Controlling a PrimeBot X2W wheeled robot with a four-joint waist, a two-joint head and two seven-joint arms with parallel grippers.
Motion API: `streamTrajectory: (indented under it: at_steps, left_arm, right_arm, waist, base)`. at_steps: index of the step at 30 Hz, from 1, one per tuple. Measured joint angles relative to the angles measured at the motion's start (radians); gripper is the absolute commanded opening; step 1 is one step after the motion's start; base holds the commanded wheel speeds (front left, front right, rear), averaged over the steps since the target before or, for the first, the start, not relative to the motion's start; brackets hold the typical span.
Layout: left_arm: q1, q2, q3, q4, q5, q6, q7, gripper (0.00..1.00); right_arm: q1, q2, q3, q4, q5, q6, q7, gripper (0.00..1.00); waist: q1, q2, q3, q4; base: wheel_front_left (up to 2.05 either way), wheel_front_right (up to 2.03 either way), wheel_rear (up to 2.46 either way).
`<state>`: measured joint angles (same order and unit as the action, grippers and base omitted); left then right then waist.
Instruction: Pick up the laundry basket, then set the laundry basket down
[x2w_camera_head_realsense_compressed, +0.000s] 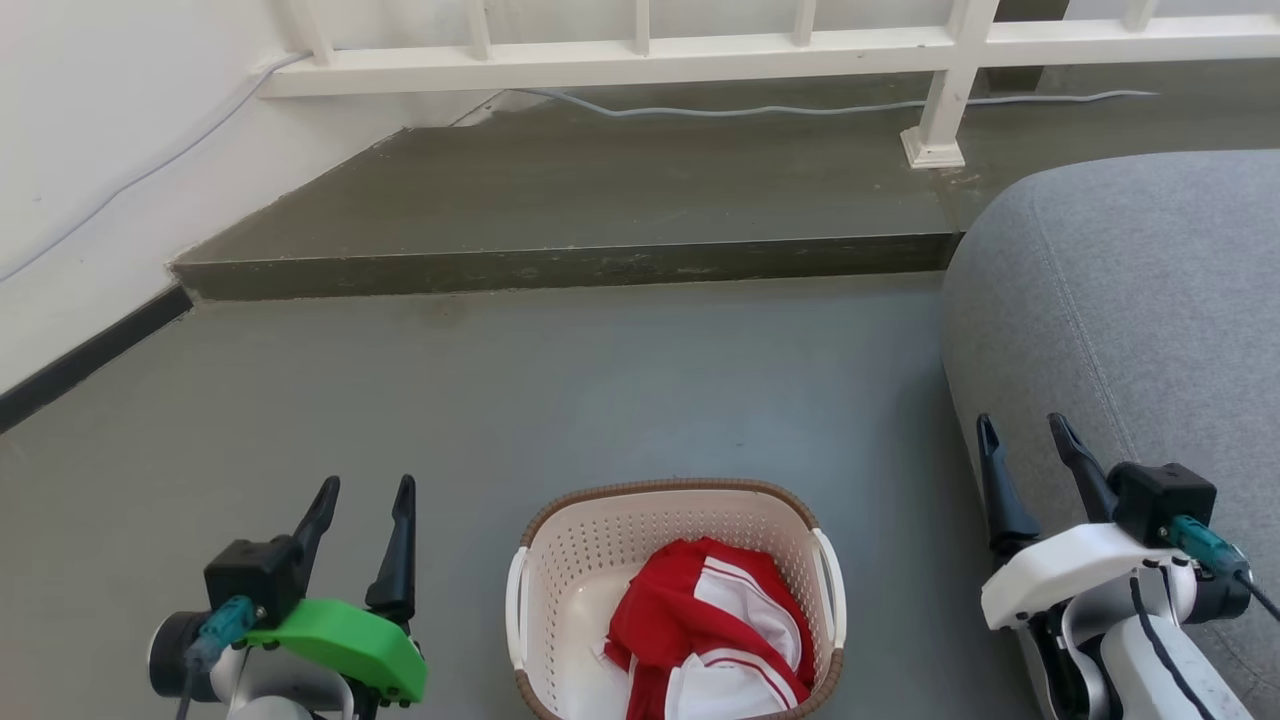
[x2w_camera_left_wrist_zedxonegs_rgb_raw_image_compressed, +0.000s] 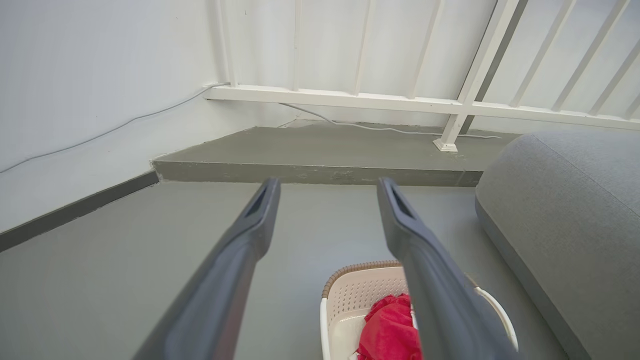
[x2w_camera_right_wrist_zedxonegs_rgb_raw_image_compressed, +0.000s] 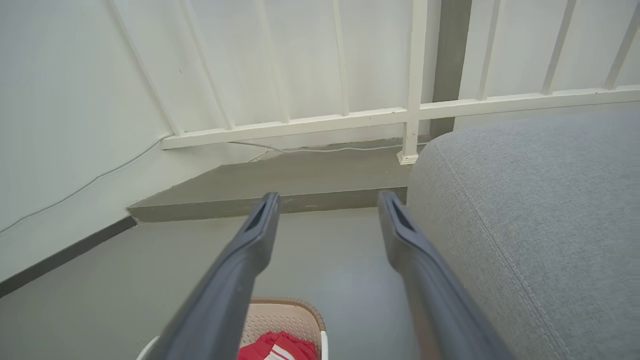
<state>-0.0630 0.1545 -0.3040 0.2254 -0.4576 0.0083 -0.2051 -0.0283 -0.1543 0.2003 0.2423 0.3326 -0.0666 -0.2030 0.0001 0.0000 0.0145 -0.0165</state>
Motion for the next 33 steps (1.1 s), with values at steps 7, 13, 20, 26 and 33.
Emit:
streamTrajectory:
  at_steps: [7,13,20,26,33]
  left_arm:
    - [0.000,-0.001,-0.017,0.006,0.086,0.025,-0.021,1.00]
    - [-0.006,-0.003,-0.021,0.001,0.163,0.037,-0.044,1.00]
    - [-0.016,-0.011,-0.015,0.000,0.171,0.045,-0.044,1.00]
    - [-0.016,-0.014,0.001,0.006,0.169,0.045,-0.044,1.00]
    - [-0.016,-0.016,0.005,0.021,0.169,0.045,-0.044,1.00]
  right_arm:
    - [0.018,0.003,0.005,-0.001,-0.086,-0.016,-0.022,1.00]
    - [0.019,0.005,0.018,-0.007,-0.166,-0.027,-0.045,1.00]
    - [0.020,0.024,0.006,-0.009,-0.166,-0.031,-0.047,1.00]
    - [0.023,0.027,-0.005,-0.009,-0.163,-0.022,-0.047,1.00]
    - [0.025,0.027,-0.012,-0.008,-0.163,-0.016,-0.047,1.00]
  waist:
    - [0.0000,0.0000,0.002,-0.002]
    - [0.0000,0.0000,0.003,-0.004]
    - [0.0000,0.0000,0.002,-0.006]
    - [0.0000,0.0000,0.003,-0.007]
    - [0.0000,0.0000,0.003,-0.006]
  base:
    - [0.00,0.00,0.00]
    - [0.00,0.00,0.00]
    - [0.00,0.00,0.00]
    - [0.00,0.00,0.00]
    - [0.00,0.00,0.00]
